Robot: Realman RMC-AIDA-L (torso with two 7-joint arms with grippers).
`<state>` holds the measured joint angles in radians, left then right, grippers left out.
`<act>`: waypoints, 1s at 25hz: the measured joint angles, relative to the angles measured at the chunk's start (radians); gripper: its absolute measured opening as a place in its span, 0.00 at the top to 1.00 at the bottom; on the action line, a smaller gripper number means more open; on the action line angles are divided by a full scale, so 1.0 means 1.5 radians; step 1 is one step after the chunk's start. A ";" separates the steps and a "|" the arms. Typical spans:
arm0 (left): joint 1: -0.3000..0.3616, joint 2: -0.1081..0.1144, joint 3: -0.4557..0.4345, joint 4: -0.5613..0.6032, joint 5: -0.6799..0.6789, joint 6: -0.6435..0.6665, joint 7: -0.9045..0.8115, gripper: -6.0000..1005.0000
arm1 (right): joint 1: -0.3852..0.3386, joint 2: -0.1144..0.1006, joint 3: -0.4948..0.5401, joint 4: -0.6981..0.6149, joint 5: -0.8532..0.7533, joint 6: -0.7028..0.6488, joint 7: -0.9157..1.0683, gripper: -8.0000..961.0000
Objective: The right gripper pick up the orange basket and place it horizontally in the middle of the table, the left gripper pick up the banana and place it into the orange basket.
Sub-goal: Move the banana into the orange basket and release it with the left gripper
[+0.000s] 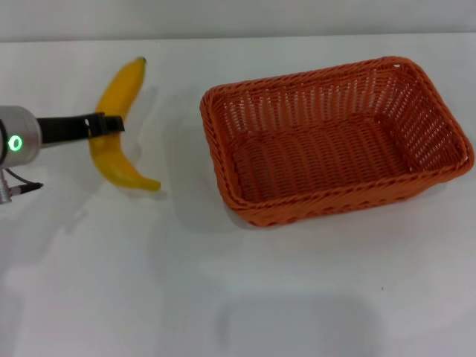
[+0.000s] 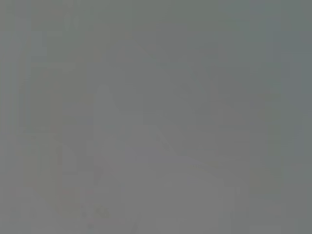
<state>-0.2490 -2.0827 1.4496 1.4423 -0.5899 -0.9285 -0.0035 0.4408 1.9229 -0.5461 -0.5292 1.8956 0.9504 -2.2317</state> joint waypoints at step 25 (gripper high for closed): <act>-0.065 0.003 0.045 -0.003 -0.227 0.131 0.252 0.48 | -0.006 0.008 0.017 0.008 0.001 -0.020 -0.012 0.19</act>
<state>-0.3459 -2.0789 1.5173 1.4381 -0.9299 -0.7313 0.3750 0.4322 1.9343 -0.5212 -0.5165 1.8977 0.9199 -2.2504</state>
